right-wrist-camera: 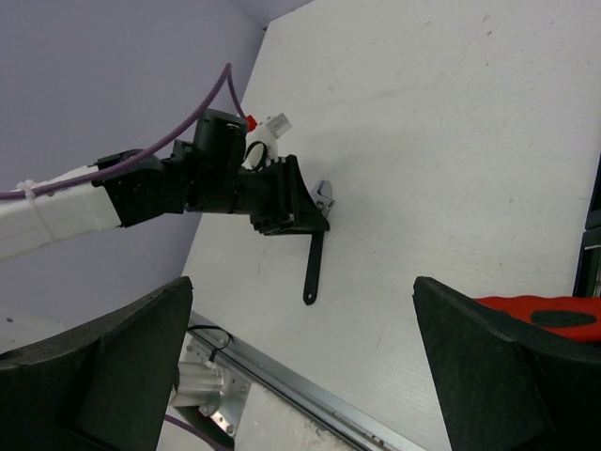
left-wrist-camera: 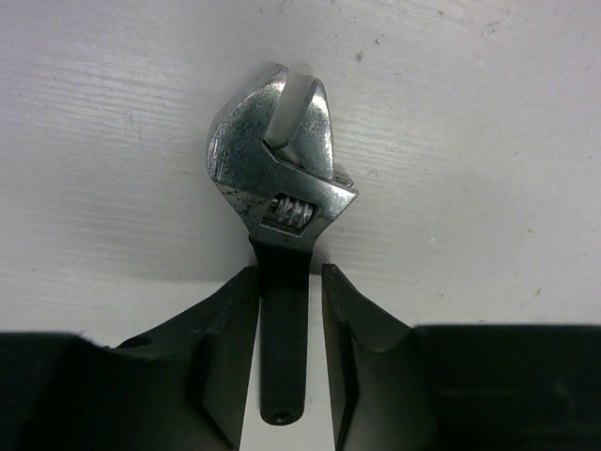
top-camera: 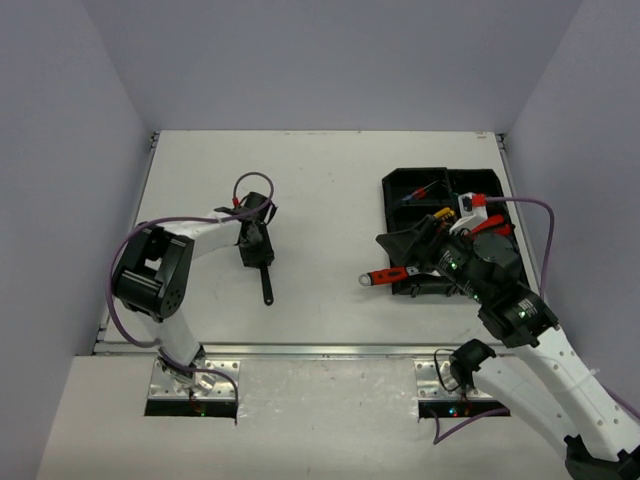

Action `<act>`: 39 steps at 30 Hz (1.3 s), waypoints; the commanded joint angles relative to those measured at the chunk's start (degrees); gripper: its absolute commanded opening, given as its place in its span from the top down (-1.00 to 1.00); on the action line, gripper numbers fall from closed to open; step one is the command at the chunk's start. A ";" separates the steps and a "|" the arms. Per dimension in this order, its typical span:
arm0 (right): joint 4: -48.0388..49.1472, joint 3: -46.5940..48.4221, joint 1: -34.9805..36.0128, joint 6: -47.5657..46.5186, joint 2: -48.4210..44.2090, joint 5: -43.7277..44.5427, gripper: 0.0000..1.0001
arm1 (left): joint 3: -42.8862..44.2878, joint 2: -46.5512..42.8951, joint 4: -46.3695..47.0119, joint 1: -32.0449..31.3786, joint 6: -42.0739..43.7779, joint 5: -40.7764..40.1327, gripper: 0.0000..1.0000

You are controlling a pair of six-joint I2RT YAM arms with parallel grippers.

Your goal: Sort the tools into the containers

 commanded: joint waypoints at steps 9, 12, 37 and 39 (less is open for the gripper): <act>1.78 -0.99 -0.20 -2.62 -2.41 -0.89 -0.98 | -1.55 9.29 -6.23 -3.76 2.44 -7.80 0.82; 1.81 -1.70 -0.20 -3.11 -3.17 -0.84 -0.98 | -0.65 10.15 -6.98 -5.12 2.25 -9.09 1.00; 37.93 -8.70 9.23 -3.09 37.03 -28.32 -0.93 | -4.49 -24.53 -1.12 -12.35 -6.63 0.32 1.00; 41.00 -8.40 10.41 -1.79 39.39 -28.47 -0.90 | -4.67 -26.91 0.22 -13.16 -7.76 1.34 1.00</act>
